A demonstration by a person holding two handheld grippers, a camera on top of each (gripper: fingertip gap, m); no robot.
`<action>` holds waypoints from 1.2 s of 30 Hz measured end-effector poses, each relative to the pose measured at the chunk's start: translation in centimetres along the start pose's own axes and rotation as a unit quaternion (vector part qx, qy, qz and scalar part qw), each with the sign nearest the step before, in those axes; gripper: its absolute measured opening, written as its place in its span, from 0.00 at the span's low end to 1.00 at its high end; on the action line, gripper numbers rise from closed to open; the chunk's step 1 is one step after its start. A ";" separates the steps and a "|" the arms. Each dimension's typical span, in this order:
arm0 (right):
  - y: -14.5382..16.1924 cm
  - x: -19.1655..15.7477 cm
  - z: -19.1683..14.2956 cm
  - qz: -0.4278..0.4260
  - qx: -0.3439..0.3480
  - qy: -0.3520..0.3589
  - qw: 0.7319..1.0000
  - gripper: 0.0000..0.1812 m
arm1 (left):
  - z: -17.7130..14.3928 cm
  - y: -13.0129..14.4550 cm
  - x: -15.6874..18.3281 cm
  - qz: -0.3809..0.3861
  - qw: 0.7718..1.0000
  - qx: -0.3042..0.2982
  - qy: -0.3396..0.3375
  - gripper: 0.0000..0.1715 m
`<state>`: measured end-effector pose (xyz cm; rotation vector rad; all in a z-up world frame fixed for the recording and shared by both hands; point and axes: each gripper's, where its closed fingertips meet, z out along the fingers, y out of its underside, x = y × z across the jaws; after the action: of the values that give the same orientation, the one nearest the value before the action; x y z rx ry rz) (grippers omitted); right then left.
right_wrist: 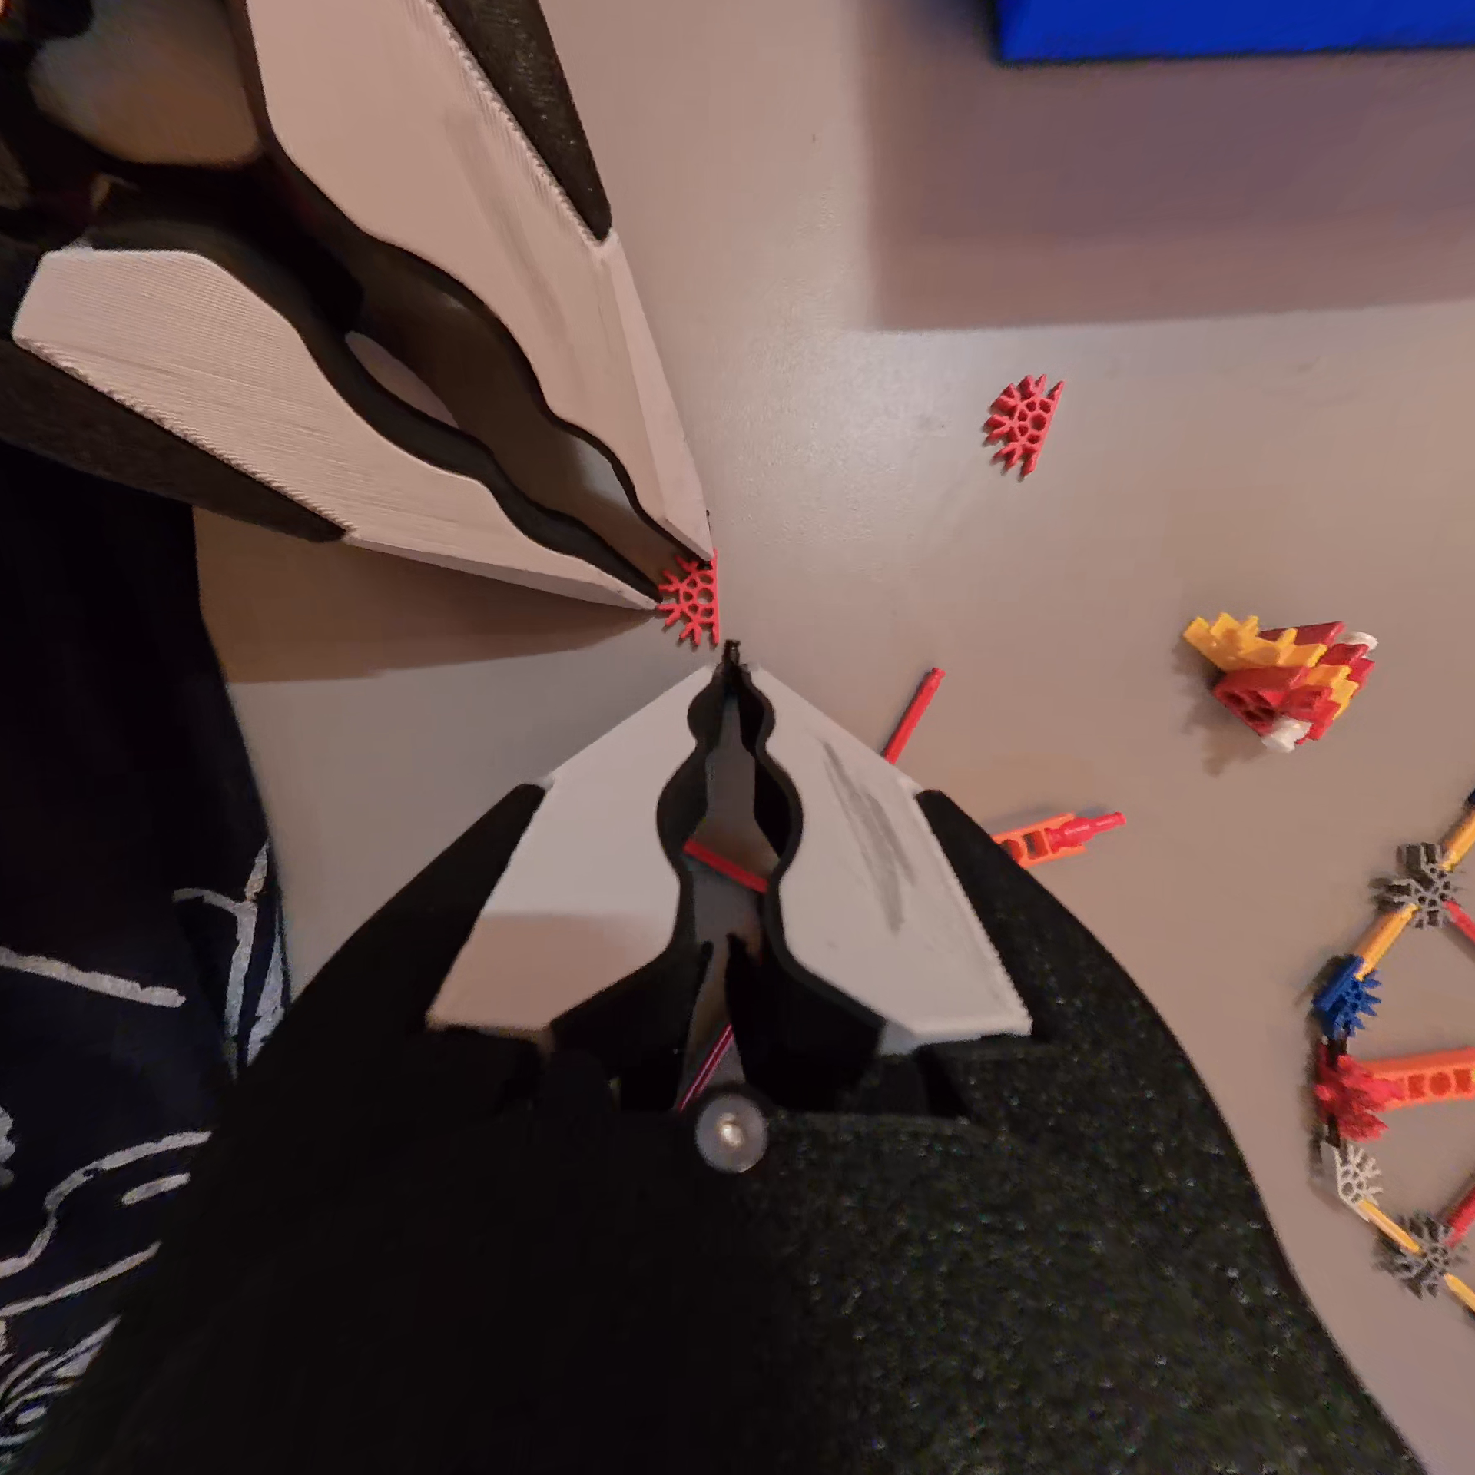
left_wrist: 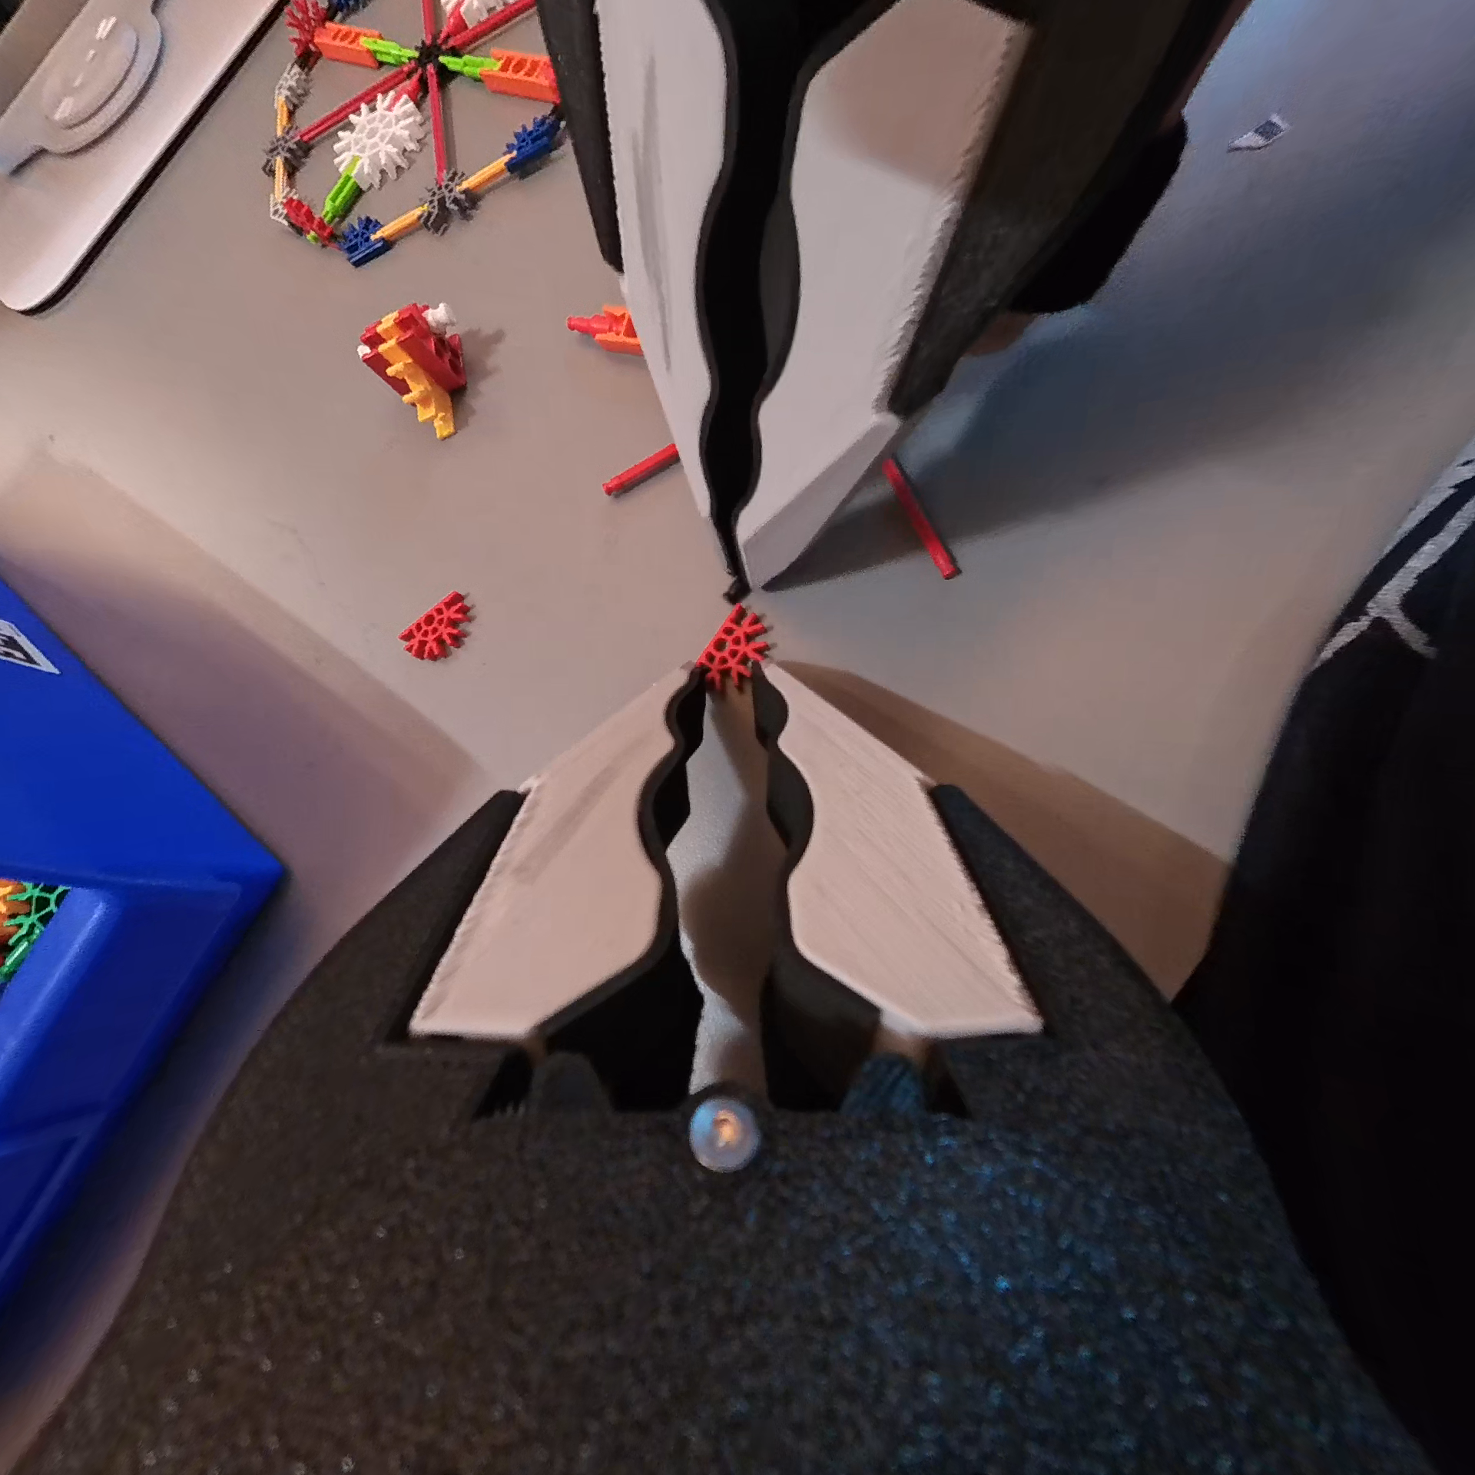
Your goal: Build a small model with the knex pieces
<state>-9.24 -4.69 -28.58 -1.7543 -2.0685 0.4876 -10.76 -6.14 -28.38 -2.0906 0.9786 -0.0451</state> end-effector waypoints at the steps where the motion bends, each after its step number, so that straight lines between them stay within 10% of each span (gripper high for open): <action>1: 0.0 0.0 0.0 -0.004 0.002 -0.001 1.000 0.01 | 0.0 0.0 0.0 0.000 1.000 0.000 0.000 0.07; 36: -1.2 -0.1 -0.5 -0.042 0.000 -0.027 0.999 0.00 | 0.0 -0.1 0.0 0.001 1.000 0.001 0.001 0.06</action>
<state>-10.01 -4.95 -27.61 -1.6634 -2.1696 0.5156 -10.72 -6.11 -28.35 -2.0880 0.9809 -0.0486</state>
